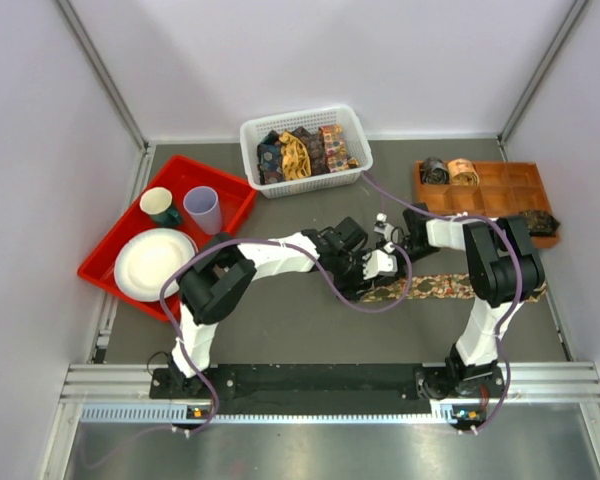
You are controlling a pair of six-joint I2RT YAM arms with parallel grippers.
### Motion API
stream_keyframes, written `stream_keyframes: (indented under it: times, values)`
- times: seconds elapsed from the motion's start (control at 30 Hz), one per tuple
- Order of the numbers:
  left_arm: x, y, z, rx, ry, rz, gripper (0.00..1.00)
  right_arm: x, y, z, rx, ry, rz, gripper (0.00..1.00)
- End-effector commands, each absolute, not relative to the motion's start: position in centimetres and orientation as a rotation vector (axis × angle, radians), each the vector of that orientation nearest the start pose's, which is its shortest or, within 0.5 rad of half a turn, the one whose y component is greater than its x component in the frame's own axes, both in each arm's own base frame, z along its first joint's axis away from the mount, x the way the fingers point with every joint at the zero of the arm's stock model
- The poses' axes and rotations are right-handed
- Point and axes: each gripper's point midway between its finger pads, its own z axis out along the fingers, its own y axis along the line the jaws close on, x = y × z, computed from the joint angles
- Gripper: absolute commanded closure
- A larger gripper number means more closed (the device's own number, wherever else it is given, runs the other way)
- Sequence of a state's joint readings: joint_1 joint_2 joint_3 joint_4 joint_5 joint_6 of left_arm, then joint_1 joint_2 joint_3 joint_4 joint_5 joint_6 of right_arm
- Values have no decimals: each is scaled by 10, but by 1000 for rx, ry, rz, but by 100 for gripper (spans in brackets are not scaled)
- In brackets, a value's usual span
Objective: Roll the ties
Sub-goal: Roll the tie at the center of the board.
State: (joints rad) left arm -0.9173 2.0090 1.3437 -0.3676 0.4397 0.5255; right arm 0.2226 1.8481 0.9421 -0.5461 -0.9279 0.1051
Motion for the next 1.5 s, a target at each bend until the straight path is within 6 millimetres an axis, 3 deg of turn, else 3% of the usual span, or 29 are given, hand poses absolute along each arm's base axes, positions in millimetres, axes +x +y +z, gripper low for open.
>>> stream_keyframes:
  times: [0.0, 0.07, 0.17, 0.27, 0.37, 0.47, 0.53, 0.57, 0.63, 0.67, 0.77, 0.8, 0.93, 0.97, 1.17, 1.23, 1.37, 1.47]
  values:
    - [218, -350, -21, 1893, 2093, -608, 34, 230, 188, 11, -322, 2872, 1267, 100]
    - [221, -353, -16, 1853, 2103, -619, 26, 231, 184, 6, -315, 2884, 1216, 100]
    - [231, -361, 7, 1775, 2028, -670, 15, 235, 179, 1, -311, 2899, 1145, 100]
    - [245, -362, 56, 1677, 1900, -679, 10, 237, 175, 1, -310, 2890, 1096, 100]
    - [255, -356, 89, 1623, 1850, -660, 1, 238, 174, 1, -320, 2874, 1077, 100]
    - [259, -354, 117, 1572, 1802, -661, 1, 234, 173, 1, -352, 2867, 1078, 100]
    - [257, -352, 124, 1517, 1816, -675, 1, 233, 175, 1, -356, 2862, 1097, 100]
    - [255, -351, 139, 1479, 1785, -703, 1, 231, 176, 2, -366, 2864, 1107, 100]
    - [256, -350, 144, 1379, 1749, -742, 1, 228, 178, 3, -430, 2863, 1113, 100]
    - [252, -348, 159, 1344, 1691, -757, 1, 227, 177, 2, -480, 2854, 1103, 100]
    - [236, -345, 142, 1298, 1600, -826, 1, 224, 175, 2, -531, 2856, 1102, 100]
    - [236, -347, 145, 1304, 1559, -834, 1, 221, 174, 0, -550, 2882, 1089, 100]
    - [219, -352, 127, 1479, 1472, -902, 1, 226, 172, -10, -540, 2933, 1050, 100]
    - [215, -350, 112, 1471, 1494, -917, 1, 227, 171, -12, -534, 2939, 1047, 100]
    - [218, -374, 92, 1416, 1387, -1025, 1, 225, 161, -23, -522, 3013, 946, 100]
    - [219, -379, 72, 1417, 1405, -1034, 1, 226, 157, -27, -504, 3038, 900, 100]
    - [233, -395, 62, 1339, 1394, -1052, 2, 225, 155, -32, -469, 3104, 884, 100]
    - [235, -402, 57, 1333, 1375, -1077, 7, 228, 153, -31, -448, 3124, 845, 100]
